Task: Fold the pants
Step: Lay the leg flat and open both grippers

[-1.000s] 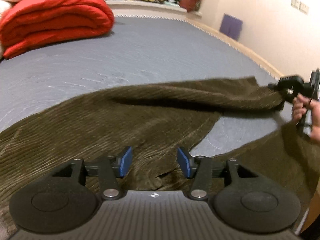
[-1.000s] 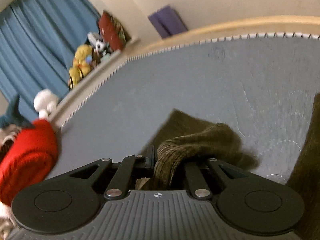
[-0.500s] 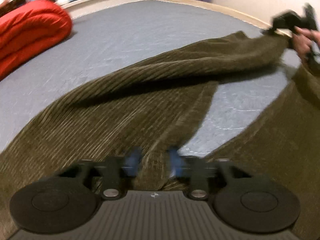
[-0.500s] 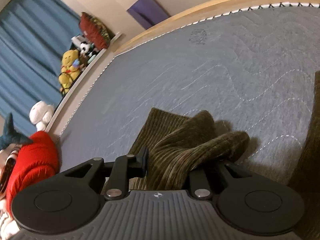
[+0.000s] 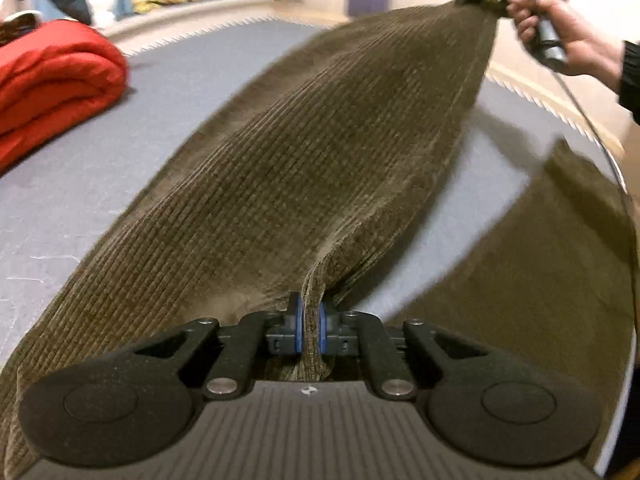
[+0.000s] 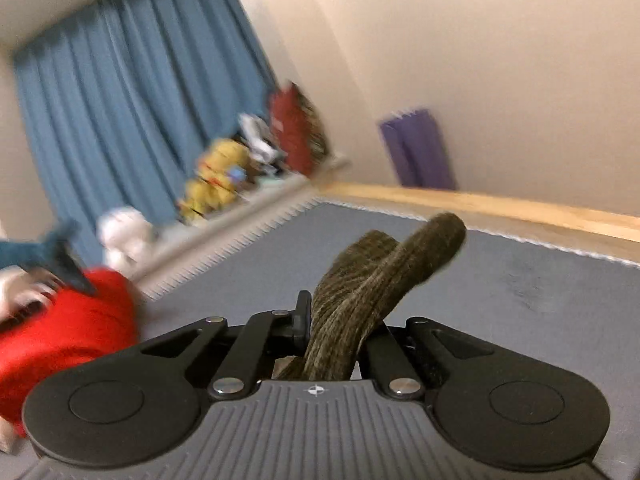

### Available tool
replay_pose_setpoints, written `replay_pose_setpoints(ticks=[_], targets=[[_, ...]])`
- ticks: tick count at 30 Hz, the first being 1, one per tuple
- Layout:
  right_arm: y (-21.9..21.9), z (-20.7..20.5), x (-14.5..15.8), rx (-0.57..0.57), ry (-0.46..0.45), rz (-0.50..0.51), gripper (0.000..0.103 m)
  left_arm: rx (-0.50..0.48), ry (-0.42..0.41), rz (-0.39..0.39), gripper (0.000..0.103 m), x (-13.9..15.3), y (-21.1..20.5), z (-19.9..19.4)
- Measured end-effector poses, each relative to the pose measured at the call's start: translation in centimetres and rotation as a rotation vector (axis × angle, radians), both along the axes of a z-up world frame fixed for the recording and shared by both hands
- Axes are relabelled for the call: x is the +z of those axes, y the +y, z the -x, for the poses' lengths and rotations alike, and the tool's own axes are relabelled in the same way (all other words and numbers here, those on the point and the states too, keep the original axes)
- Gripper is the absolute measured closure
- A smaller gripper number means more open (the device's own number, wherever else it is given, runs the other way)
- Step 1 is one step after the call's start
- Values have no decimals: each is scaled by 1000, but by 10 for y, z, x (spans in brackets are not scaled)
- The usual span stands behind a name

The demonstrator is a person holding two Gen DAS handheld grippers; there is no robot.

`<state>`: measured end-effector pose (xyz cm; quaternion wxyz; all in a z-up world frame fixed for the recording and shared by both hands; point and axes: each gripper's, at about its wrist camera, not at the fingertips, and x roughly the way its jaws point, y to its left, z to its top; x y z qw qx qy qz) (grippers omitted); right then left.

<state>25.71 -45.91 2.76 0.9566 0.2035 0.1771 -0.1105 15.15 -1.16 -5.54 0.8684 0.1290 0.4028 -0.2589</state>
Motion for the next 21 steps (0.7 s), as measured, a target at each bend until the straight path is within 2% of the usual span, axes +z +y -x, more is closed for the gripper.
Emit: replay_pose_setpoints(ticks=[3,4,5,6,7,8,12,14,15,16,18,21], targets=[[-15,-6,-72,-73,253,87,98,-68,67,-65,95,-21,1,4],[-19,-8,-109,-79,388,149,98,-65,78,-64,95,-25,2,4],[-24,-8,-136,-80,485,168,98,-57,84,-51,95,-27,3,4],[-33,-2,-162,-92,559,137,96,-52,84,-48,95,-25,3,4],[-38,8,-166,-98,491,108,95,-53,79,-47,95,-23,3,5],[-39,11,-164,-88,463,108,95,-56,74,-48,95,-21,3,5],[-53,17,-154,-95,417,92,94,-51,77,-56,89,-26,2,5],[-57,20,-151,-97,411,175,88,-46,81,-56,85,-26,0,5],[-60,21,-154,-113,431,215,82,-45,80,-50,78,-22,1,6],[-62,24,-154,-140,453,236,74,-46,83,-28,67,-13,2,11],[-69,34,-147,-217,471,258,74,-57,72,41,57,1,10,15],[-78,61,-131,-289,436,310,71,-54,10,105,57,16,20,26]])
